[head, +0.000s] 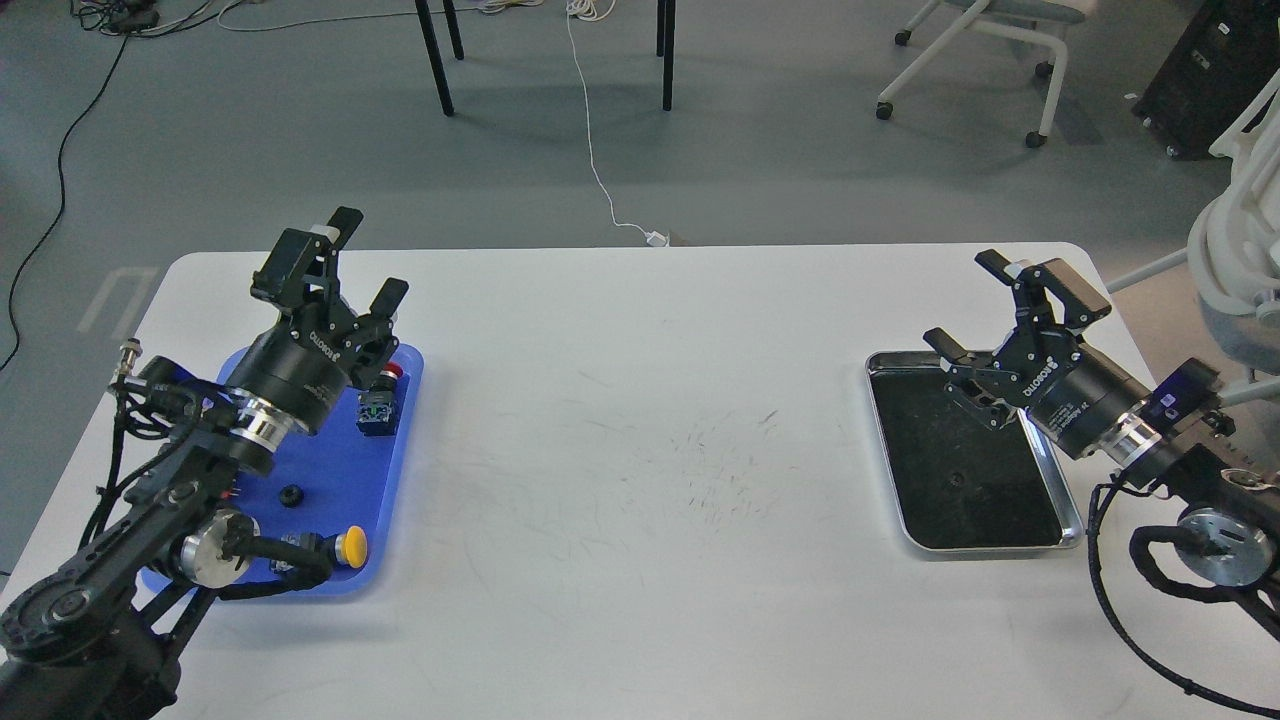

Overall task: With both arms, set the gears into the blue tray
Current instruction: 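Move the right gripper back down into the metal tray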

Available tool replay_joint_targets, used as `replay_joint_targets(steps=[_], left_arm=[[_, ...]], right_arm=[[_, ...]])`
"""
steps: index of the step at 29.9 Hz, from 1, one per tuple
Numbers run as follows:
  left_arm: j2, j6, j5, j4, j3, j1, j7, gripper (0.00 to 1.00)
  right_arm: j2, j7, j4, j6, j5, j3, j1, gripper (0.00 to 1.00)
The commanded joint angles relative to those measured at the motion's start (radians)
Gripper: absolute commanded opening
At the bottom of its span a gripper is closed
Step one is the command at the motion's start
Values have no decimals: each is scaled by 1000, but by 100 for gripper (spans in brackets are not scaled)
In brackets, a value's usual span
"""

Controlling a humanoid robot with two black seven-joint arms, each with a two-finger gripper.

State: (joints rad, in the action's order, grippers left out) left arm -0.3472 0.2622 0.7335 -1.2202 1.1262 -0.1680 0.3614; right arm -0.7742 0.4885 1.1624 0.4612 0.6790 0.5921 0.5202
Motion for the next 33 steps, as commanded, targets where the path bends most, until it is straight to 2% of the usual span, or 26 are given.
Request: replay_joint_targets(steps=[1, 8, 12, 17, 26, 29, 33], left_arm=[[16, 29, -17, 1, 24, 11, -12, 100], [8, 32, -48, -2, 27, 10, -15, 100], [7, 31, -48, -2, 27, 11, -15, 100], [8, 32, -48, -4, 27, 18, -15, 100], [5, 46, -48, -4, 26, 18, -25, 100], [7, 46, -48, -4, 26, 18, -25, 100], [5, 46, -48, -4, 27, 18, -25, 100]], right_arm=[[-109, 0, 22, 1, 279, -158, 176, 98], [-148, 0, 69, 1, 660, -618, 576, 98], [-139, 0, 68, 1, 873, -793, 672, 98], [-135, 0, 36, -1, 1082, -838, 675, 98], [13, 0, -108, -12, 1093, -890, 652, 94], [38, 0, -118, -13, 1090, -902, 643, 90], [70, 0, -135, -13, 1091, -908, 643, 74]])
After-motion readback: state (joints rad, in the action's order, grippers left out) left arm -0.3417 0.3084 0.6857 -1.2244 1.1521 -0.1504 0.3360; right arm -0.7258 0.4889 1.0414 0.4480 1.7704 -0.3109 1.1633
